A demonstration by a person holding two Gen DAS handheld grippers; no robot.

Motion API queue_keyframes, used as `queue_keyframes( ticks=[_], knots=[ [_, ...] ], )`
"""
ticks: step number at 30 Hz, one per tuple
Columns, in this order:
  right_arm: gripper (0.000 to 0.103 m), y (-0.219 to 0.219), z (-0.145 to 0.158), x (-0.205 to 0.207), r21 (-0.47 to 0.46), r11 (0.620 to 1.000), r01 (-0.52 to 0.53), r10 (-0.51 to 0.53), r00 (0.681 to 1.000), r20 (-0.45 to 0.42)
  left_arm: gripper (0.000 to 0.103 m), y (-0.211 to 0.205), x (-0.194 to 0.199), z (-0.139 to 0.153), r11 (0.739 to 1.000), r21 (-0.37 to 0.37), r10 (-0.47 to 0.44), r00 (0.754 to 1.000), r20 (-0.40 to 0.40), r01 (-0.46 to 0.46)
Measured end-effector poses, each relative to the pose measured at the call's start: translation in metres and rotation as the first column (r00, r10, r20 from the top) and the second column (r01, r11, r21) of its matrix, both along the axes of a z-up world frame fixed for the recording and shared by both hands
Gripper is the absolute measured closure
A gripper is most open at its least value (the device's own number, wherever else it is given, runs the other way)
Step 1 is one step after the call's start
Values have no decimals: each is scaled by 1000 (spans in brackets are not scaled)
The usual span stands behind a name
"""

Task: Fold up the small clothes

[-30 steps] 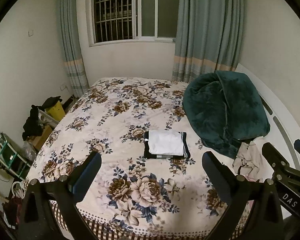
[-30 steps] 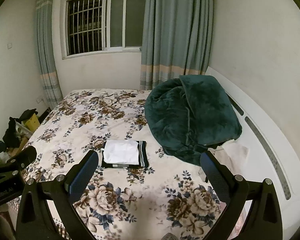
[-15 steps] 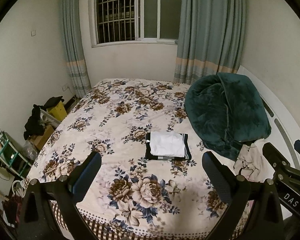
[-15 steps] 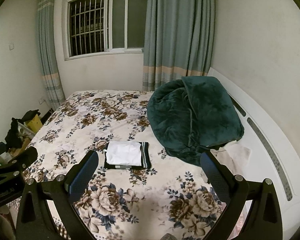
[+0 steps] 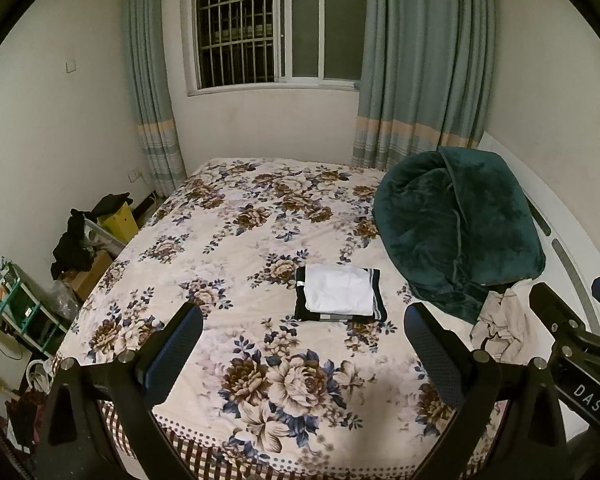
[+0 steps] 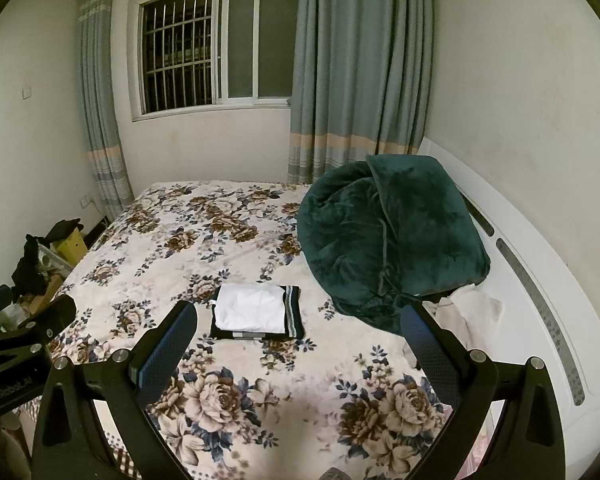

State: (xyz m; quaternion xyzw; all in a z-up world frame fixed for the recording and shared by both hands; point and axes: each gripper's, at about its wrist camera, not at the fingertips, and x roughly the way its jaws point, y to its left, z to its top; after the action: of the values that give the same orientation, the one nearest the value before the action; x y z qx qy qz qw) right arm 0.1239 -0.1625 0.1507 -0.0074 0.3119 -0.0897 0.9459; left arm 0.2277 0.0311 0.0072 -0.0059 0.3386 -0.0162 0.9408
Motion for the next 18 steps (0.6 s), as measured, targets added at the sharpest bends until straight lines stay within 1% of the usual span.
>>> queue_keyframes(
  ticks=[9, 18],
  knots=[
    [0, 4, 4, 6, 1, 1000, -4, 4, 1000, 5, 0, 5, -1, 2, 1000, 3, 13, 1000, 5, -13],
    [0, 5, 2, 3, 1, 1000, -1, 1, 1000, 6, 0, 6, -1, 2, 1000, 0, 11, 1000, 12, -11]
  ],
)
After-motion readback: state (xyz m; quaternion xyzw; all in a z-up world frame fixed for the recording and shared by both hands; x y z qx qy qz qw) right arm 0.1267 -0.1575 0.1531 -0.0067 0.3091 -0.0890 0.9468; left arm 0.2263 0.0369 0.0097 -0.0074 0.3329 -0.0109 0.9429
